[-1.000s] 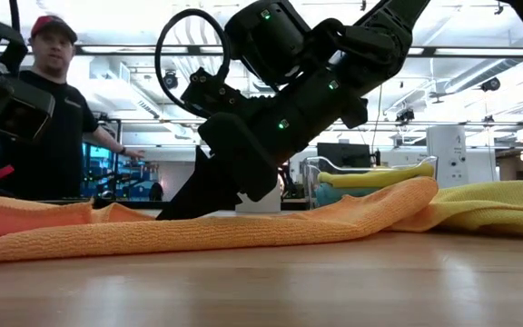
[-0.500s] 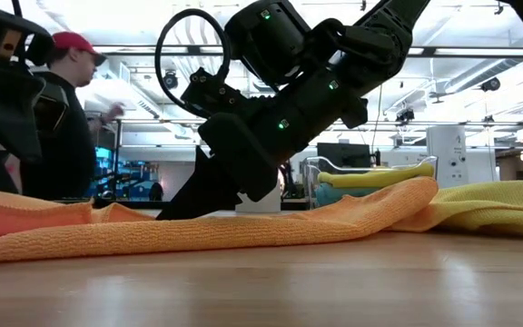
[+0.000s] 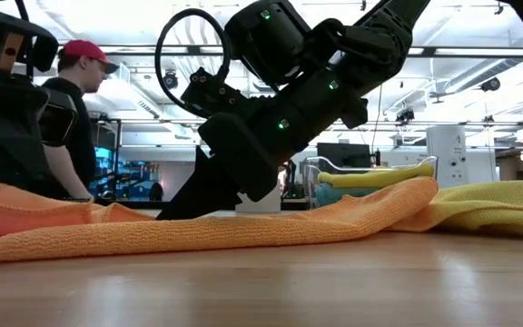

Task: Fold microfiber towels
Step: Fold the orange microfiber towel

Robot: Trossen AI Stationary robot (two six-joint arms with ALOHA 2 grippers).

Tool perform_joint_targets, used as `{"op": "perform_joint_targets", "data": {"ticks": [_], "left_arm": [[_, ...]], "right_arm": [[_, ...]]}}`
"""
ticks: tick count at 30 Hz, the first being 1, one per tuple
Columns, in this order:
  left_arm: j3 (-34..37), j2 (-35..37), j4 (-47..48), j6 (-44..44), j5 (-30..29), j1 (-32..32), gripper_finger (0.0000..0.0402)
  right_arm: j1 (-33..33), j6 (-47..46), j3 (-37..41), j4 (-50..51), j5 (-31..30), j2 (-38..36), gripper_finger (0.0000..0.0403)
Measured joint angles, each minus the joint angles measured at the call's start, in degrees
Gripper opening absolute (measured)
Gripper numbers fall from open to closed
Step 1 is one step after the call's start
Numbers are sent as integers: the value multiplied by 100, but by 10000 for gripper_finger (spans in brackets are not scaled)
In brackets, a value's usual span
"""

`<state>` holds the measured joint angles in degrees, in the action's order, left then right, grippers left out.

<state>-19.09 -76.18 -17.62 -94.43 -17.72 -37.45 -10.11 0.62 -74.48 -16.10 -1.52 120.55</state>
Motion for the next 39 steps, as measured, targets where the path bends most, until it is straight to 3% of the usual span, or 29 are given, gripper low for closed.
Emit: {"op": "perform_joint_targets", "data": {"ticks": [11, 16, 20, 24, 30, 34, 39], "left_arm": [[-249, -542, -278, 635, -131, 0, 7], [-343, -683, -365, 977, -175, -2, 1], [-405, -719, -1153, 1913, -175, -2, 1], [-413, -699, -1161, 1964, -110, 4, 1], [-400, -436, -741, 752, 527, 4, 1], [-402, -216, -578, 343, 1382, -9, 1], [-402, 270, 723, 83, 1589, -7, 1]], "right_arm": [[0, 0, 2, -7, 2, 0, 43], [0, -2, 2, -20, 1, 0, 43], [0, -2, 2, -35, 0, 0, 43], [0, -1, 2, -46, 1, 0, 43], [0, 2, 2, -48, 0, 0, 43], [0, 2, 2, -46, 2, 0, 43], [0, 4, 2, -46, 2, 0, 43]]}}
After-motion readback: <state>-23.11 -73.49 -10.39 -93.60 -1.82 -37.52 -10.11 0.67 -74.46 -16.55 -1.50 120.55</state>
